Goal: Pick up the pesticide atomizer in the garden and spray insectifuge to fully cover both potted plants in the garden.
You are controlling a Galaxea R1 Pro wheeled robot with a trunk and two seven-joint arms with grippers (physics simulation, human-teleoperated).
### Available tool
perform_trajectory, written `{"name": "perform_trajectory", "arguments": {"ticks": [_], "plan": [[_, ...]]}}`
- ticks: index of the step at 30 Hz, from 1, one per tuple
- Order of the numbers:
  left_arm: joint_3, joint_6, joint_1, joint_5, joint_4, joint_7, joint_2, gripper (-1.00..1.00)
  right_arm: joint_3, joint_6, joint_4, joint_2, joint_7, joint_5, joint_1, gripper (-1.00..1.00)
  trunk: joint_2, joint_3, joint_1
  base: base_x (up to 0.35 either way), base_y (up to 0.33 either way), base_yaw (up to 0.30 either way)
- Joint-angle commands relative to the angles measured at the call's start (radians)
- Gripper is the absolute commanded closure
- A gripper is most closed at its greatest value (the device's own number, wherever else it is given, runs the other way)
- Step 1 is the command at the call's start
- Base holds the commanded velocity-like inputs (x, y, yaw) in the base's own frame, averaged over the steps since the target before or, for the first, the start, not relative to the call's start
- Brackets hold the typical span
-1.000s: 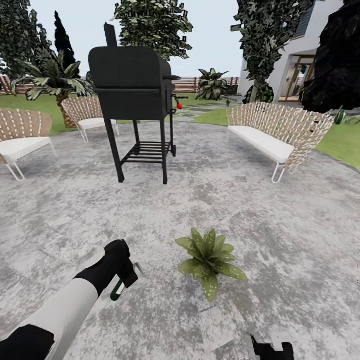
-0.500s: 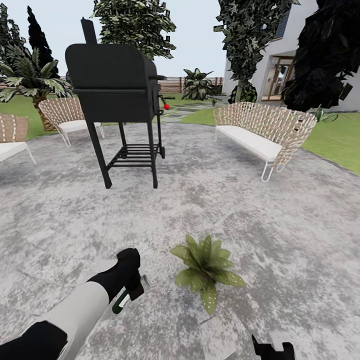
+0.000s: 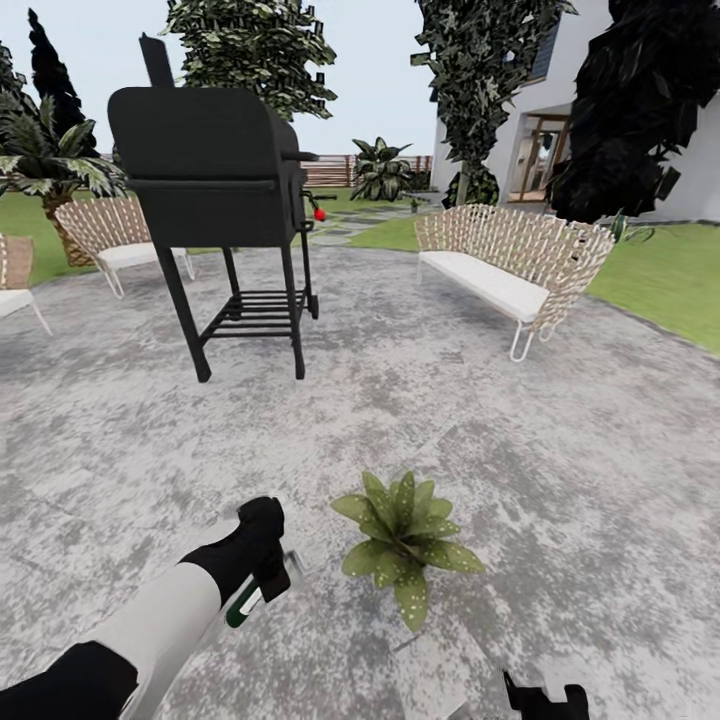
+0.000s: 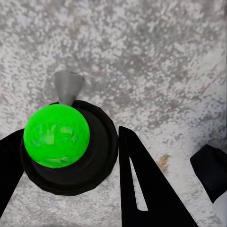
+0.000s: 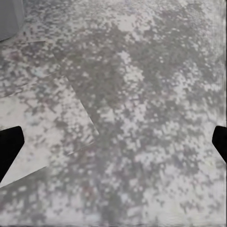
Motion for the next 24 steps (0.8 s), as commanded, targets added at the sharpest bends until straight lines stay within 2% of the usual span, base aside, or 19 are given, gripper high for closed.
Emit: {"name": "perform_trajectory", "arguments": {"ticks": [1,6,10,12,13,14,15,18,24], "plan": [[0.000,0.006,-0.004,-0.008,-0.002,-0.009,0.001,1.00,-0.009,-0.004,0.001,0.001,0.003,0.008,-0.001,-1.00,0.000,0.000,0.000,0.000,0.000,-0.278],[-0.002,0.058,-0.009,-0.010,-0.002,-0.012,0.003,1.00,-0.009,-0.004,0.002,0.002,0.003,0.008,-0.001,-1.00,0.000,0.001,0.000,0.000,0.000,-0.282],[0.000,0.065,-0.009,-0.010,-0.001,-0.016,0.006,1.00,-0.007,-0.004,0.002,0.002,0.004,0.008,-0.001,-1.00,0.000,0.001,0.000,0.000,0.000,-0.279],[0.000,0.065,-0.012,-0.010,-0.001,-0.065,0.007,1.00,-0.008,-0.004,0.002,0.002,0.004,0.008,-0.001,-1.00,0.000,0.001,0.000,0.000,0.000,-0.116],[-0.001,0.065,-0.011,-0.026,-0.001,-0.120,0.010,1.00,-0.008,-0.004,0.001,0.002,0.003,0.008,-0.001,-1.00,0.000,0.001,0.000,0.000,0.000,-0.013],[0.000,0.066,-0.004,-0.112,-0.002,-0.134,0.006,1.00,-0.007,-0.004,0.002,0.002,0.003,0.008,-0.001,-1.00,0.000,0.001,0.000,0.000,0.000,-0.002],[0.000,0.066,-0.003,-0.134,-0.003,-0.137,0.005,1.00,-0.007,-0.004,0.003,0.002,0.003,0.008,-0.001,-1.00,0.000,0.001,0.000,0.000,0.000,-0.001],[0.003,0.067,-0.002,-0.153,-0.004,-0.139,0.001,1.00,-0.007,-0.004,0.003,0.002,0.003,0.008,-0.001,-1.00,0.000,0.001,0.000,0.074,0.029,0.000],[0.005,0.067,0.001,-0.161,-0.011,-0.140,-0.001,1.00,-0.007,-0.004,0.003,0.002,0.003,0.008,-0.001,-1.00,0.000,0.001,0.000,0.158,0.140,0.000]]}}
